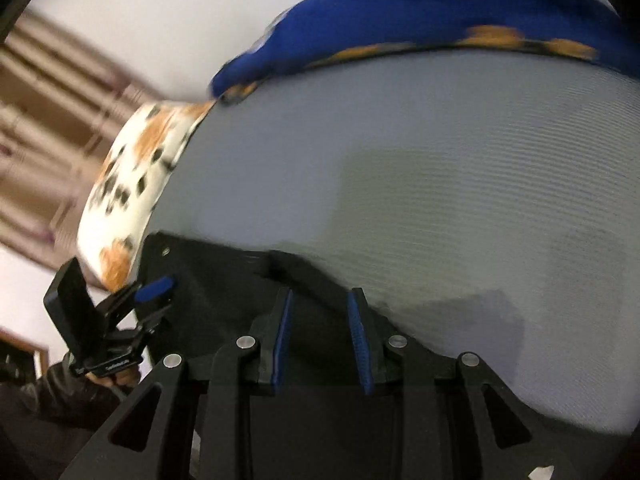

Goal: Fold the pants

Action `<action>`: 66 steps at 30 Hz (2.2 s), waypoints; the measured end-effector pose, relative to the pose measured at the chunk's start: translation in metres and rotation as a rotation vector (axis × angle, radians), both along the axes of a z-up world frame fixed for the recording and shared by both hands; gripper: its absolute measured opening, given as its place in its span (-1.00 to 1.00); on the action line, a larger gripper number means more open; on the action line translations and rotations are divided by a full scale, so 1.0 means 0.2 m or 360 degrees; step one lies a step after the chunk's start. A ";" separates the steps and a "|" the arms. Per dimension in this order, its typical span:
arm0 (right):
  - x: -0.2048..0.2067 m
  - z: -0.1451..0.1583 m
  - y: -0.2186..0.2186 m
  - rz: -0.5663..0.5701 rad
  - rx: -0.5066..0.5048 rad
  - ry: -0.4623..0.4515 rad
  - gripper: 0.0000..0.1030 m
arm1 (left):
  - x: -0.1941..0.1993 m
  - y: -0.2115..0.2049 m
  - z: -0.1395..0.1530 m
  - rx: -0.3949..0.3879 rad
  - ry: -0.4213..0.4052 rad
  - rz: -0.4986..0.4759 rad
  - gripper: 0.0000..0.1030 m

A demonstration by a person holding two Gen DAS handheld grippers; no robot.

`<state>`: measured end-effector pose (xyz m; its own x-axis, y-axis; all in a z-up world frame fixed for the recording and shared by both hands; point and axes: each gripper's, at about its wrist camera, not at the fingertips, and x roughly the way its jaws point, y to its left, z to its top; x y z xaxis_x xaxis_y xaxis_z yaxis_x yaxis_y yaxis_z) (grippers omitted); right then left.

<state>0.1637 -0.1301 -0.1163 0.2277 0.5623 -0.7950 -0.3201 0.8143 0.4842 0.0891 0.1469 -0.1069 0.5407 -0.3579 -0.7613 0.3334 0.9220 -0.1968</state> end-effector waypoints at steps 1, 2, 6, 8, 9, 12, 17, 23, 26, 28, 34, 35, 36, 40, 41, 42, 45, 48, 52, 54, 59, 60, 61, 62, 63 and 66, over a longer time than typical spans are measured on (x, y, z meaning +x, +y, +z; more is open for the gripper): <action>0.03 -0.02 0.07 0.0055 -0.0004 0.0025 -0.46 | 0.01 0.03 0.00 -0.0006 0.0004 0.0017 0.10; 0.05 -0.03 0.11 0.0080 -0.0017 0.0032 -0.44 | 0.01 0.05 -0.01 -0.0012 0.0003 0.0029 0.10; 0.11 -0.13 0.27 0.0197 -0.0050 0.0117 -0.34 | 0.01 0.14 -0.03 -0.0054 0.0006 0.0049 0.10; 0.12 -0.16 0.30 0.0246 -0.0038 0.0157 -0.34 | 0.00 0.16 -0.04 -0.0067 -0.0002 0.0028 0.10; 0.12 -0.16 0.31 0.0266 -0.0046 0.0143 -0.43 | 0.00 0.16 -0.05 -0.0069 -0.0004 0.0013 0.10; 0.12 -0.10 0.31 0.0208 -0.0066 0.0012 -0.84 | 0.01 0.17 -0.07 -0.0077 -0.0001 -0.0007 0.10; 0.16 -0.16 0.35 0.0144 -0.0193 -0.0044 -0.87 | -0.01 0.19 -0.11 -0.0103 -0.0013 -0.0015 0.10; 0.21 -0.20 0.33 0.0053 -0.0154 -0.0019 -0.80 | -0.01 0.18 -0.10 -0.0072 -0.0015 -0.0038 0.10; 0.18 -0.09 0.24 -0.0055 -0.0186 -0.0089 -0.34 | 0.00 0.17 -0.04 -0.0064 -0.0010 -0.0012 0.10; 0.14 0.01 0.16 -0.0125 -0.0127 -0.0152 -0.34 | -0.01 0.13 0.04 -0.0037 -0.0097 -0.0037 0.10; -0.12 0.19 -0.10 -0.0342 -0.0196 -0.0228 -0.34 | 0.04 -0.09 0.16 -0.0126 -0.0159 -0.0220 0.10; -0.18 0.19 -0.15 -0.0375 -0.0220 -0.0227 -0.34 | 0.05 -0.15 0.16 -0.0130 -0.0158 -0.0263 0.10; -0.23 0.18 -0.20 -0.0418 -0.0235 -0.0216 -0.34 | 0.07 -0.21 0.16 -0.0132 -0.0160 -0.0300 0.10; -0.38 0.06 -0.32 -0.0522 -0.0275 -0.0111 -0.34 | 0.15 -0.42 0.12 -0.0150 -0.0134 -0.0434 0.10; -0.40 0.03 -0.33 -0.0533 -0.0277 -0.0093 -0.34 | 0.17 -0.46 0.10 -0.0164 -0.0109 -0.0453 0.10; -0.42 0.00 -0.35 -0.0552 -0.0285 -0.0076 -0.34 | 0.21 -0.51 0.08 -0.0184 -0.0069 -0.0477 0.09; -0.44 -0.08 -0.39 -0.0591 -0.0299 -0.0064 -0.34 | 0.26 -0.61 0.01 -0.0149 -0.0026 -0.0498 0.08; -0.42 -0.11 -0.45 -0.0626 -0.0341 -0.0129 -0.55 | 0.32 -0.66 -0.07 -0.0059 0.0029 -0.0472 -0.02; -0.37 -0.11 -0.60 -0.0718 -0.0351 -0.0172 -0.66 | 0.41 -0.66 -0.17 0.0035 0.0080 -0.0357 -0.04; -0.36 -0.12 -0.64 -0.0717 -0.0292 -0.0166 -0.67 | 0.43 -0.65 -0.17 0.0000 0.0075 -0.0317 -0.04; -0.35 -0.10 -0.63 -0.0697 -0.0309 -0.0168 -0.60 | 0.42 -0.66 -0.15 0.0014 0.0070 -0.0266 -0.03; -0.35 -0.10 -0.62 -0.0694 -0.0306 -0.0173 -0.55 | 0.42 -0.67 -0.14 0.0025 0.0063 -0.0245 -0.03; -0.35 -0.09 -0.61 -0.0697 -0.0298 -0.0179 -0.50 | 0.40 -0.65 -0.12 0.0024 0.0052 -0.0237 -0.03; -0.36 -0.07 -0.61 -0.0701 -0.0287 -0.0187 -0.48 | 0.38 -0.65 -0.10 0.0018 0.0036 -0.0237 -0.03; -0.37 -0.05 -0.61 -0.0704 -0.0275 -0.0203 -0.44 | 0.34 -0.64 -0.05 0.0007 0.0007 -0.0242 -0.03; -0.41 0.01 -0.65 -0.0718 -0.0215 -0.0232 -0.24 | 0.26 -0.64 0.03 -0.0010 -0.0077 -0.0268 0.00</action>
<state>0.0816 -0.2607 -0.1142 0.5393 0.2761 -0.7956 0.0223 0.9397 0.3413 0.1408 0.0187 -0.1010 0.5088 -0.4513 -0.7331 0.4923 0.8511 -0.1822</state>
